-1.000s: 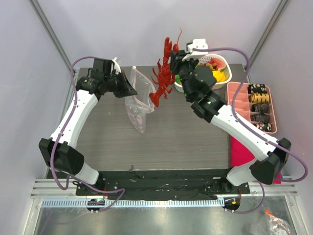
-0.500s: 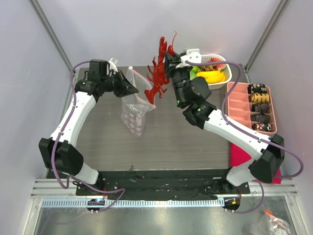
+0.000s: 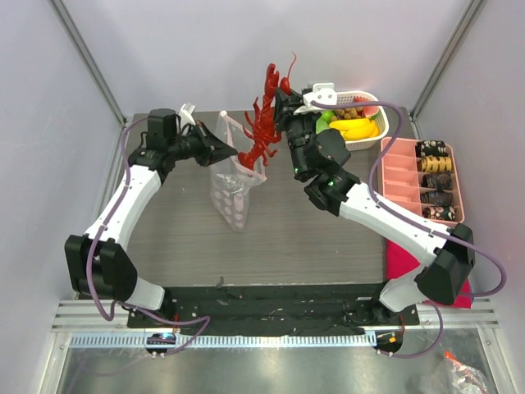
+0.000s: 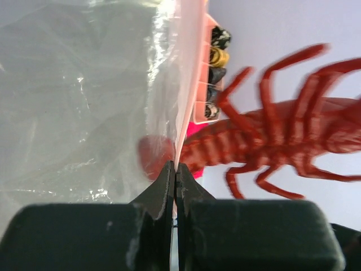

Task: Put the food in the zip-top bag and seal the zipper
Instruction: Place the fake lobster in the zipper food storage bag.

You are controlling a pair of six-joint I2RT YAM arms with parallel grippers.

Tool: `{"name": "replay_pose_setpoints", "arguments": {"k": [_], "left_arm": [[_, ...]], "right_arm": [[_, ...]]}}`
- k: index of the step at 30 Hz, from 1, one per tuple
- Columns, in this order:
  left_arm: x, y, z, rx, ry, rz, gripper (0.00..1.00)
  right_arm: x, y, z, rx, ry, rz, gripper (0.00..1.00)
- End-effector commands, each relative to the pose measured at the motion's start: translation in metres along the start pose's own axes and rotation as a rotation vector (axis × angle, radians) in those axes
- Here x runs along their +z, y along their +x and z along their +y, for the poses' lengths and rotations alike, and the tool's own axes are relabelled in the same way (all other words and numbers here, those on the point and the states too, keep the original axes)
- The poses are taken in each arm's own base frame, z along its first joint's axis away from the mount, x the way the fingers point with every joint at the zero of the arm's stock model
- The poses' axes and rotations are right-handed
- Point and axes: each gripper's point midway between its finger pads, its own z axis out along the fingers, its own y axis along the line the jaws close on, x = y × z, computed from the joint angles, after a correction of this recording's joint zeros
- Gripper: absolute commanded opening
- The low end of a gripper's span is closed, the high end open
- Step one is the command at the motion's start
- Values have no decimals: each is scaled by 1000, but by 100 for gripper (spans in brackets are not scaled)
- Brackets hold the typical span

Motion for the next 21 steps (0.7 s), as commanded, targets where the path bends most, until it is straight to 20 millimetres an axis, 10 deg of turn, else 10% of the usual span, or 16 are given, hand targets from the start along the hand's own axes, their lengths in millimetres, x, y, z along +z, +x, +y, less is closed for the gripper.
{"name": "replay_pose_setpoints", "arguments": {"k": [1,12,21], "left_arm": [[-15,-7,-43,47,167,-45,0],[-11,-1,-42,13,234,24,0],[-11,1,-46,-55,319,20,0]], "right_arm": [[1,-18,7,84,6,-86,1],[-22,21,28,86,-131,-32,1],[5,22,18,110,48,-36,1]]}}
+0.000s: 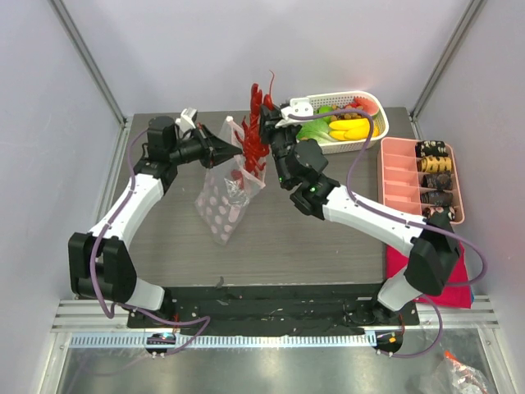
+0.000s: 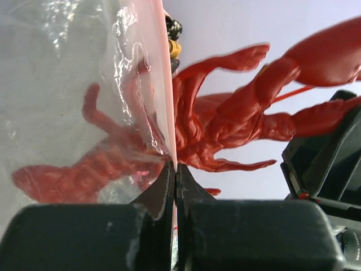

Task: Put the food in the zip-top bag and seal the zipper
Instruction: Place the fake lobster in the zipper food storage bag.

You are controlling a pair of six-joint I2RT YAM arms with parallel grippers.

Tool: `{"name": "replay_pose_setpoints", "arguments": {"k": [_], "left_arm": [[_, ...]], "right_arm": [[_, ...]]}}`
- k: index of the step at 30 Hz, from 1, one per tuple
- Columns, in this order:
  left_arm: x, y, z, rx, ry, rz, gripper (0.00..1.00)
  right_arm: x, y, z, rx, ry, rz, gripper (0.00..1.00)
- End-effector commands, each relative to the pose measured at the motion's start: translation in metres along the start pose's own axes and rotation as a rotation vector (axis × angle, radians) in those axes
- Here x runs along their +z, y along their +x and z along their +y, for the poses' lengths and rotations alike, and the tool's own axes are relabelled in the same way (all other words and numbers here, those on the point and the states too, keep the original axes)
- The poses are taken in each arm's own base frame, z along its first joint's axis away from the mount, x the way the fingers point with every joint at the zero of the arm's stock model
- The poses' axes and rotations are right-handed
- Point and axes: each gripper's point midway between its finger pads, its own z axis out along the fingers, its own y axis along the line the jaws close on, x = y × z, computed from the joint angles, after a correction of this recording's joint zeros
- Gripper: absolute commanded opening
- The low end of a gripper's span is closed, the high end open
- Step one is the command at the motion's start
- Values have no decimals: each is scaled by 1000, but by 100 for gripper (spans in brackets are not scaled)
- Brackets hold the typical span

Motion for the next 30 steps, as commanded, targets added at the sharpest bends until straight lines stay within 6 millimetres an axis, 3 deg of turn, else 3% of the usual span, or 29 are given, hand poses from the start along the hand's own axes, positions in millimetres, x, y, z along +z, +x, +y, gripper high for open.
{"name": "replay_pose_setpoints", "arguments": {"k": [1,9,11,17,24,30], "left_arm": [[-6,-1,-30,43,130,-2,0],[-10,0,-41,102,222,11,0],[-10,1,-42,111,246,8,0],[-11,2,-39,84,262,1,0],[-10,1,-34,65,264,-22,0],[-10,-1,-35,61,282,-45,0]], "right_arm": [[12,-41,-4,146,98,-91,1],[1,-31,0,240,66,40,1],[-6,-13,2,235,50,96,1],[-12,16,-5,222,103,132,1],[-38,40,17,208,111,168,1],[-32,55,15,240,211,174,1]]}}
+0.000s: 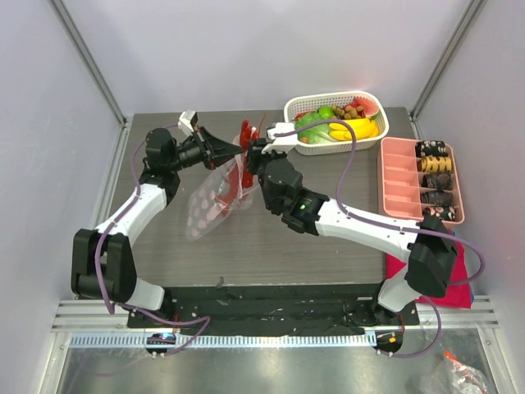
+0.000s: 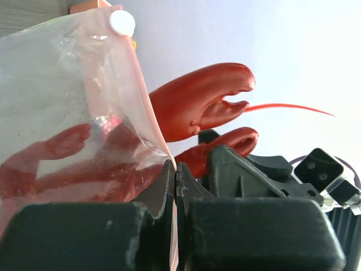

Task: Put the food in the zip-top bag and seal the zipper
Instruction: Place the fake lobster in the zipper food storage bag.

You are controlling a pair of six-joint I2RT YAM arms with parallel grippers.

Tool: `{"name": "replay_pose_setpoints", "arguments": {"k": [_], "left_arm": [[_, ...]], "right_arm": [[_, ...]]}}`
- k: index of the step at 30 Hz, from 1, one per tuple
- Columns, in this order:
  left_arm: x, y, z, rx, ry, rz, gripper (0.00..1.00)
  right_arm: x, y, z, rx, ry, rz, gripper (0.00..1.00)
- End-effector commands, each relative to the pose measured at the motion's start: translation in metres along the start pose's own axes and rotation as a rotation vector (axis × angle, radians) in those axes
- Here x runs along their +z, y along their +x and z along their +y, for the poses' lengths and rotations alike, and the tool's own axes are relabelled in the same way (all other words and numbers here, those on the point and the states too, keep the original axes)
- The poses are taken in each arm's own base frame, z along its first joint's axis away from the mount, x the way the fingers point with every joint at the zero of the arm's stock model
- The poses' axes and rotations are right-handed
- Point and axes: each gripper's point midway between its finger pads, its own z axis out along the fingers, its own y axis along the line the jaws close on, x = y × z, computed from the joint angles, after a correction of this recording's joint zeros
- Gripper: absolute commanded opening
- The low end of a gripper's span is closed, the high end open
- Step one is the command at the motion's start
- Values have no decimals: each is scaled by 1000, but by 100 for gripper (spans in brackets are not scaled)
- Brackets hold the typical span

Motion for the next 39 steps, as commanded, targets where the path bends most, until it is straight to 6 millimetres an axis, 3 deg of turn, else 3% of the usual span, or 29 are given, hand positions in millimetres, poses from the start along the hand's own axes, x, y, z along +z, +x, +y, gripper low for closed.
{"name": "replay_pose_setpoints", "arguments": {"k": [1,6,12,13,17,18,21,23,28,30,35,39], "left_arm": [[-4,-8,-23,71,74,-49,0],[-4,-9,-32,98,110,-71,0],[-10,-5,-28,124,118,-96,0],[-10,-5,-27,122,118,-97,0],[-9,-10,-29,130,140,-115,0],[-9,-10,-32,140,150,-121,0],[-8,-15,-34,142,160,-140,0],[-8,-15,-33,133,164,-142,0],[-7,-10,-30,139,175,-120,0],[-7,-8,-33,163,180,-103,0],[-1,-5,-45,269,199,-22,0],[3,1,-53,345,241,60,0]], "right_arm": [[12,-22,-12,160,143,-62,1],[20,-11,-4,330,156,35,1],[40,-34,-16,422,169,20,1],[40,-28,-20,420,176,49,1],[26,1,0,453,51,200,1],[20,14,-1,459,47,231,1],[11,31,0,478,45,277,1],[11,37,-1,486,55,289,1],[4,49,22,539,-69,385,1],[-1,40,37,553,-187,402,1],[-10,28,43,337,-396,381,1],[-13,30,20,222,-454,381,1]]}}
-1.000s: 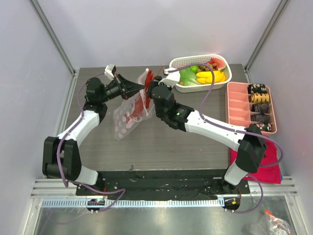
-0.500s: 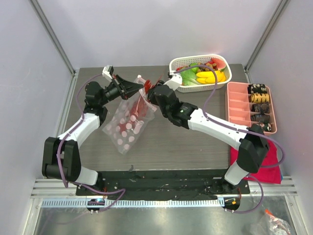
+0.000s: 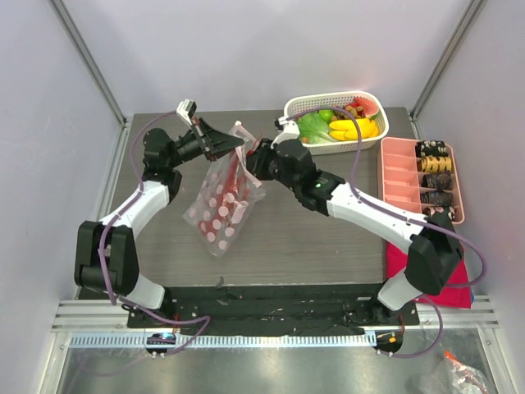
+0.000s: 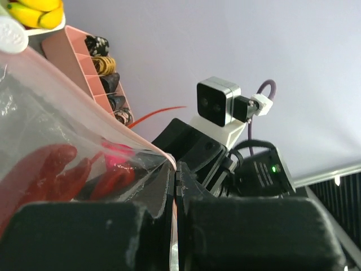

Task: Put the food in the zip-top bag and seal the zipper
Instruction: Place the fake lobster in the zipper food storage bag.

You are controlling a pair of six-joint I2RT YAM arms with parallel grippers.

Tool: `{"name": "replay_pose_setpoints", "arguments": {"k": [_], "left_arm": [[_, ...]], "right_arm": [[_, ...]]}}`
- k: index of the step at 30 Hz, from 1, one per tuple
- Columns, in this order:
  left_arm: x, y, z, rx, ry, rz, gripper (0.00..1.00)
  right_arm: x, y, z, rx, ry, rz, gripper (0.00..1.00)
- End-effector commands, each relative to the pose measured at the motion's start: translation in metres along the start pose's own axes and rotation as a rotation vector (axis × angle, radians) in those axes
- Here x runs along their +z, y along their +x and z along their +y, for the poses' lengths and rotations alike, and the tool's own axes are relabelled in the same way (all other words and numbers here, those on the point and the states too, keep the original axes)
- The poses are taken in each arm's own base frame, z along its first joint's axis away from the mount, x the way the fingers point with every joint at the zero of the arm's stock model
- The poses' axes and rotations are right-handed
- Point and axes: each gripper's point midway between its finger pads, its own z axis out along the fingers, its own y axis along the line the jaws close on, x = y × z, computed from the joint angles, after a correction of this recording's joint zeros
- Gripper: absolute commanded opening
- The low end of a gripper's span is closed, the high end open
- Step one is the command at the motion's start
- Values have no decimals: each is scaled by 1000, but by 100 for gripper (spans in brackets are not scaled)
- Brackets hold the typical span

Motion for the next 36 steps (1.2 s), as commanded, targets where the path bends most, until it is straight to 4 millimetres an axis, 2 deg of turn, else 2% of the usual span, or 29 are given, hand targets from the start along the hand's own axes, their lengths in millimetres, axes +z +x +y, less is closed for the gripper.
{"name": "replay_pose_setpoints", "arguments": {"k": [1,2,4,6,7,8,10,11,12,17,21,26,29,30,32,33,35,36], "left_arm": [[5,6,-38,213,138,102,0],[8,9,-48,258,179,124,0],[10,16,-48,265,204,172,0],[10,22,-52,278,237,193,0],[11,25,-48,274,239,213,0],[11,26,-46,273,242,219,0],[10,30,-46,285,252,230,0],[9,31,-46,291,254,231,0],[9,34,-44,293,253,235,0],[5,47,-47,349,272,279,0],[4,55,-48,371,281,313,0],[11,51,-46,352,250,338,0],[20,44,-45,363,211,338,0],[23,43,-34,351,158,341,0],[25,45,-41,373,120,348,0],[24,57,-26,371,59,390,0],[24,64,-34,436,33,399,0],[23,75,-31,461,26,423,0]], "right_arm": [[-29,-47,23,-157,-214,-68,1],[-32,-48,25,-168,-253,-49,1],[-38,-54,27,-211,-324,-28,1],[-49,-50,36,-275,-443,22,1],[-56,-46,41,-300,-489,41,1],[-67,-34,51,-336,-584,100,1],[-77,-18,53,-394,-648,170,1],[-78,-14,51,-404,-645,191,1],[-78,-2,41,-397,-611,254,1],[-75,21,14,-510,-560,356,1],[-68,15,7,-556,-516,323,1],[-53,-14,-6,-643,-388,214,1],[-51,-33,-11,-691,-336,151,1],[-50,-35,-12,-709,-334,144,1],[-56,-33,-10,-732,-361,146,1],[-57,-30,-10,-755,-375,146,1],[-59,-27,-16,-768,-364,141,1],[-59,-26,-18,-770,-359,141,1]]}}
